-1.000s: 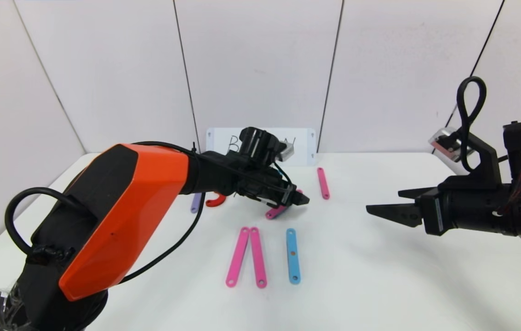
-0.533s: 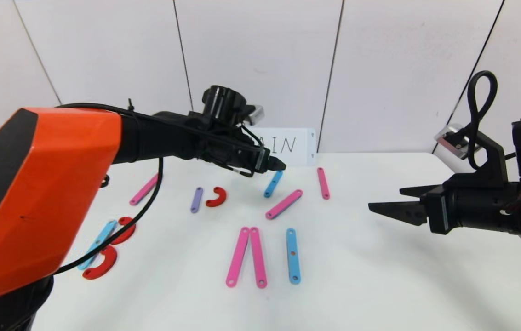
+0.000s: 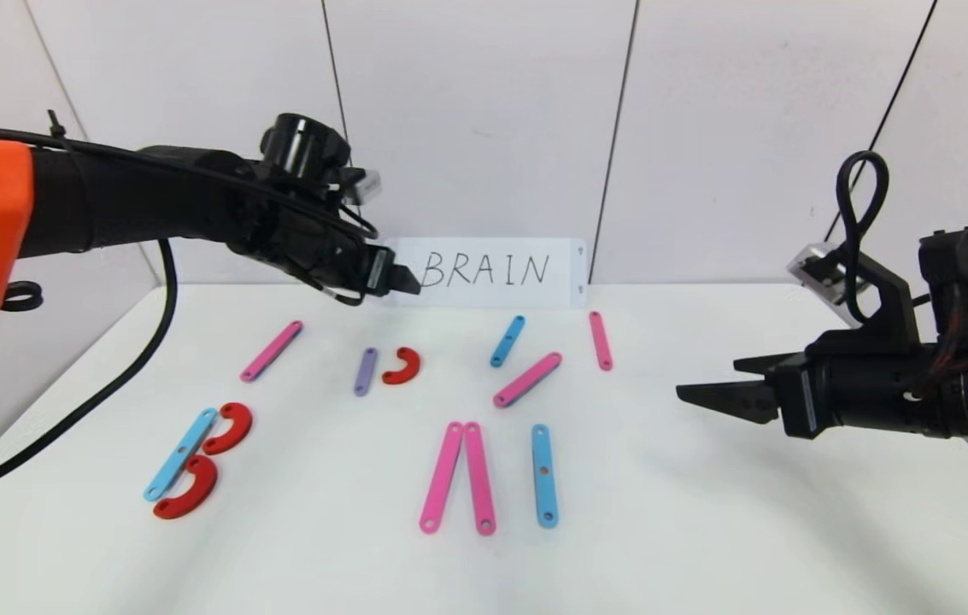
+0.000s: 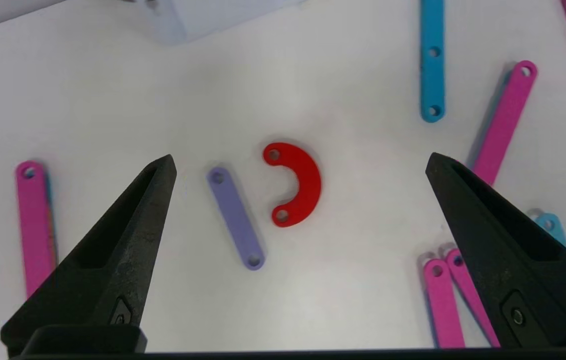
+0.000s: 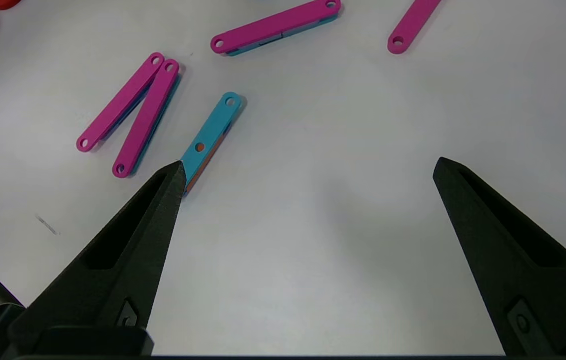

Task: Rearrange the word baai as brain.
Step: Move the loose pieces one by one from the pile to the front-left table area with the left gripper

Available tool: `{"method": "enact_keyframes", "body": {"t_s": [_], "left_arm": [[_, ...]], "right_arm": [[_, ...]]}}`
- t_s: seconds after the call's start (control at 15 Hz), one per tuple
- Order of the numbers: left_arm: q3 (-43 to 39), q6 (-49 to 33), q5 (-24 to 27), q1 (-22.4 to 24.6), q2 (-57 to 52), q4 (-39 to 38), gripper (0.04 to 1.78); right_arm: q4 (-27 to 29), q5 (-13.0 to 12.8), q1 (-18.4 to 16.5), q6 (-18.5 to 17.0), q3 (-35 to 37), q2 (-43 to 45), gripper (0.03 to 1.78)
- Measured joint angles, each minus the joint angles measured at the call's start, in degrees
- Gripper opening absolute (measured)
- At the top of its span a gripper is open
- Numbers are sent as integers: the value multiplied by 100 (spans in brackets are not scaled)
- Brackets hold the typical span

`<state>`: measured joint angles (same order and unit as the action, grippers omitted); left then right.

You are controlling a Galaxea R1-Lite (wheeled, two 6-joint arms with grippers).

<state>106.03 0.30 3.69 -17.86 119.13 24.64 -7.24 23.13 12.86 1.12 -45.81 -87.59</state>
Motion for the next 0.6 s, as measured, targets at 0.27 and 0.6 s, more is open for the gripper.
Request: {"method": "enact_keyframes", "body": {"t_s": [0.27, 0.6], "left_arm": [[52, 77, -43, 758, -68, 265, 175], [88, 223, -72, 1523, 85, 797, 175]], "right_arm": [[-2, -4, 1, 15, 0, -141, 173], [-455, -20, -13, -2, 50, -315, 173]]}}
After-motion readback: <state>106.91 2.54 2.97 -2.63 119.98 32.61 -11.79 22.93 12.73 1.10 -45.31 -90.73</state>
